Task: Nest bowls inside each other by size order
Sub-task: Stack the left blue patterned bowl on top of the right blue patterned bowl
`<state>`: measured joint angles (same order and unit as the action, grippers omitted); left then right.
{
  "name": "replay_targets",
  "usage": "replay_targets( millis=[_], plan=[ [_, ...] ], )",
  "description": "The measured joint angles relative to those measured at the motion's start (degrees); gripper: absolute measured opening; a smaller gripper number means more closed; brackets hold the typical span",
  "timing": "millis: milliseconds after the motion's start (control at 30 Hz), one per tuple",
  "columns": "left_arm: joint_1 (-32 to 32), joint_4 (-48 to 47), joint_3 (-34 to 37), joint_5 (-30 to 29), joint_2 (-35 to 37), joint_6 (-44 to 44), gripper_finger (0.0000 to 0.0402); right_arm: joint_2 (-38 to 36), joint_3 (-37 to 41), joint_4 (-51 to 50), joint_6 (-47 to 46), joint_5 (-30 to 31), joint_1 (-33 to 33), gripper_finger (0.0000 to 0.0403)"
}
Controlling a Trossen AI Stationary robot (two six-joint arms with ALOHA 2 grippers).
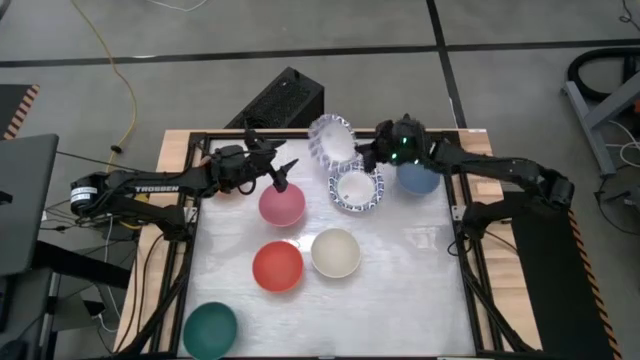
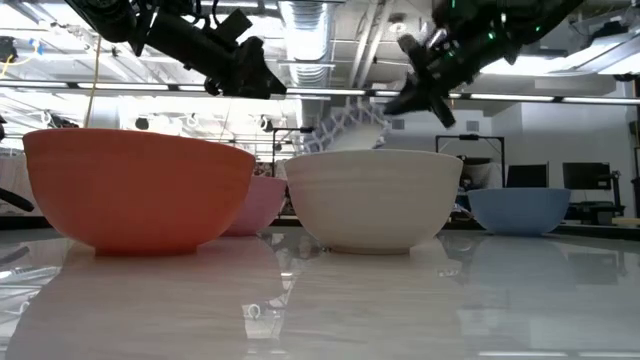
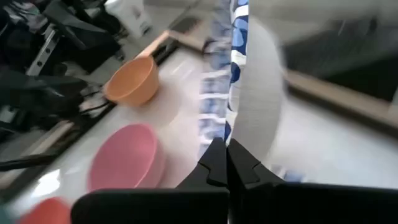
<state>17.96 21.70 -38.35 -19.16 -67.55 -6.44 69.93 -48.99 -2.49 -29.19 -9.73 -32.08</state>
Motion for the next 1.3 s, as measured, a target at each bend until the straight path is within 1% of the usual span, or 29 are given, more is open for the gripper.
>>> replay_targets(
  millis=[67,100,133,267,367,533,667,733,800,867,1000,1033,1100,1200,1300],
  plan=[
    [0.0,-0.19,0.0,-0.06,0.0,0.09,0.0308,0.04,0.02,-2.94,-4.09,-10.01,-5.38,0.0001],
    [-0.04,-0.16,0.0,-0.06,0.0,0.11,0.0308,0.04,0.0,-4.21,-5.37,-13.7,-7.61,0.0001],
    [-0.16,-0.16,0.0,-0.06,0.0,0.14,0.0308,0.04,0.0,-5.76,-6.38,-15.92,-9.36,0.0001],
    [-1.03,-0.74,0.0,-0.07,0.18,0.66,0.0308,-0.05,0.02,-14.06,-6.37,-20.01,-13.53,0.0001],
    [-1.93,-1.47,0.0,-0.08,0.22,0.68,0.0308,-1.74,0.02,-18.16,-4.43,-23.61,-14.68,0.0001],
    [-2.65,-1.8,-0.02,-0.27,0.5,0.35,0.0308,-8.8,0.02,-17.6,-3.81,-23.77,-13.51,0.0001],
    [-2.69,-2.58,-0.02,-0.58,0.52,1.45,0.0308,-18.01,1.36,-17.0,-2.86,-21.34,-13.26,0.0001],
    [-2.69,-4.18,-0.02,-0.51,0.52,2.16,0.0308,-23.65,4.19,-16.95,-3.45,-18.61,-13.26,0.0001],
    [-2.68,-5.19,-0.02,0.25,0.5,3.04,0.0308,-29.5,8.72,-15.65,-6.05,-16.22,-13.26,0.0001],
    [-2.67,-5.27,-0.02,0.76,0.51,3.3,0.0308,-35.49,14.23,-11.87,-10.92,-14.19,-13.24,0.0001],
    [-2.69,-4.74,-0.02,0.91,0.52,4.11,0.0308,-45.85,26.12,2.79,-23.07,-12.79,-11.74,0.0001],
    [-2.69,-4.74,-0.02,0.92,0.52,4.36,0.0308,-47.73,28.81,6.4,-25.51,-12.14,-10.6,0.0001],
    [-2.69,-4.8,-0.02,0.92,0.52,4.78,0.0308,-50.6,33.63,11.76,-28.21,-8.2,-7.89,0.0001],
    [-2.69,-4.87,-0.02,0.96,0.5,5.67,0.0308,-53.47,39.87,13.77,-31.78,0.07,-2.94,0.0001],
    [-2.69,-5.15,-0.02,0.98,0.51,5.84,0.0308,-54.49,44.02,18.83,-33.93,5.42,2.45,0.0001]
  ],
)
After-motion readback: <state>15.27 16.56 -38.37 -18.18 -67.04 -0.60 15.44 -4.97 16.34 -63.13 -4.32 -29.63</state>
